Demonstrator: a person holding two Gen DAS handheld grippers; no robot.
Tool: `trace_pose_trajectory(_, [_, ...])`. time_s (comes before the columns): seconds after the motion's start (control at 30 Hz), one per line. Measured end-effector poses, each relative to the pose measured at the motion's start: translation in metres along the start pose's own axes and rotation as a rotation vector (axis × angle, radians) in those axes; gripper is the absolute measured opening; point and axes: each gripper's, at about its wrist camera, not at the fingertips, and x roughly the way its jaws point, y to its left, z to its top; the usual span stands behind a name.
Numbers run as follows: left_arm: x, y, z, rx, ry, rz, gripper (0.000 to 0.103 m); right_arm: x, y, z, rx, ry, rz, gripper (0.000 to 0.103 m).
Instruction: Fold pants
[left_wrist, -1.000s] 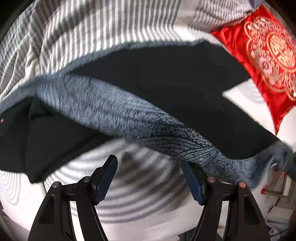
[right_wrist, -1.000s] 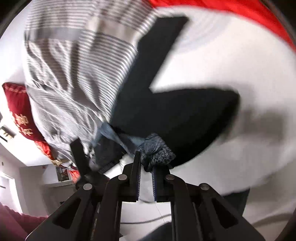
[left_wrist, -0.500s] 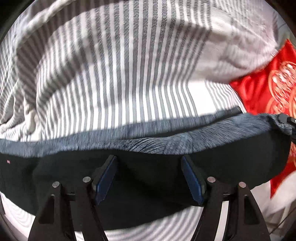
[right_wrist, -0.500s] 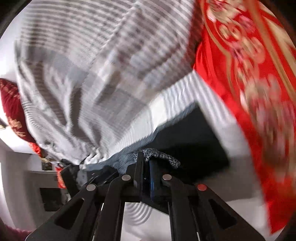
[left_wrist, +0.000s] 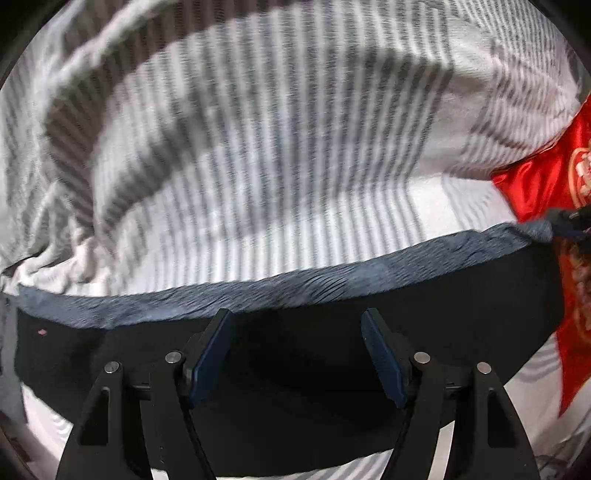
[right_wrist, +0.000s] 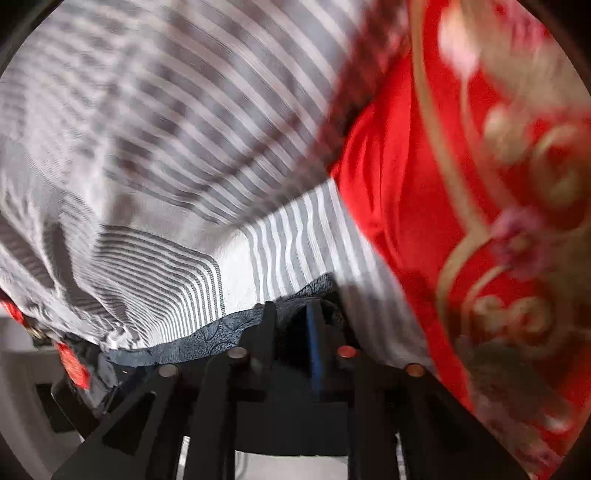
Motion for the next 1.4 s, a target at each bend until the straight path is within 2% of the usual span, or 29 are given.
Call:
trace_pose_trajectory(0.07, [0.001,0.01,-0.007,-0.038,0.015,0.021,0.072,-0.01,0.011,-0.008,-0.039,-0.009,0.022,0.027])
trace_pose_trajectory(0.17, [0.009,0.026,-0.015,-0.107,0.058,0.032,0.072,-0.002,0.024,-0.017,-0.069,0.026,0.063,0.027])
trace_pose_trajectory(0.27, [0.027,0.027,-0.017,-0.131,0.074,0.048,0.072,0.026,0.03,-0.023,-0.093,0.061,0.023,0.027])
trace_pose_trajectory(0.37, [0.046,0.025,-0.023,-0.129,0.104,0.07,0.072,0.056,0.012,-0.029,-0.076,0.093,-0.063,0.026])
trace_pose_trajectory(0.4, [0.051,0.026,-0.026,-0.138,0.103,0.06,0.073,0.065,0.0,-0.031,-0.053,0.11,-0.058,0.023])
trace_pose_trajectory(0.43, [0.053,0.027,-0.027,-0.146,0.085,0.058,0.076,0.064,-0.008,-0.032,-0.035,0.088,-0.029,0.018])
trace_pose_trajectory(0.47, [0.054,0.028,-0.027,-0.146,0.076,0.067,0.082,0.062,-0.014,-0.032,-0.018,0.078,-0.009,0.012])
trace_pose_trajectory(0.6, [0.05,0.038,-0.026,-0.15,0.098,0.045,0.083,0.054,-0.018,-0.029,0.006,0.097,-0.016,0.011])
trace_pose_trajectory(0.7, [0.031,0.055,-0.025,-0.135,0.06,0.086,0.083,0.046,-0.009,-0.033,-0.015,0.094,-0.067,0.02])
trace_pose_trajectory(0.77, [0.017,0.073,-0.024,-0.144,0.024,0.097,0.083,0.04,-0.003,-0.042,-0.026,0.09,-0.077,0.031])
trace_pose_trajectory(0.9, [0.005,0.118,-0.026,-0.153,-0.012,0.134,0.083,0.034,0.026,-0.069,-0.073,0.084,-0.063,0.037])
trace_pose_trajectory(1.0, [0.02,0.151,-0.032,-0.155,0.017,0.182,0.083,0.038,0.046,-0.093,-0.082,0.094,-0.047,0.037])
trace_pose_trajectory(1.07, [0.045,0.174,-0.036,-0.159,0.064,0.193,0.083,0.044,0.06,-0.109,-0.08,0.102,-0.037,0.037])
trace_pose_trajectory(1.1, [0.056,0.182,-0.034,-0.156,0.08,0.187,0.088,0.048,0.07,-0.12,-0.078,0.108,-0.029,0.037])
trace_pose_trajectory(1.17, [0.061,0.194,-0.034,-0.157,0.051,0.152,0.096,0.06,0.093,-0.137,-0.087,0.12,-0.019,0.037])
trace_pose_trajectory(1.23, [0.057,0.198,-0.033,-0.109,0.045,0.136,0.096,0.068,0.117,-0.159,-0.102,0.14,0.015,0.037])
trace_pose_trajectory(1.3, [0.048,0.204,-0.031,-0.042,0.021,0.167,0.096,0.078,0.139,-0.181,-0.112,0.172,0.059,0.04])
trace_pose_trajectory(1.4, [0.032,0.231,-0.033,-0.035,-0.02,0.151,0.096,0.104,0.178,-0.217,-0.13,0.227,0.126,0.04])
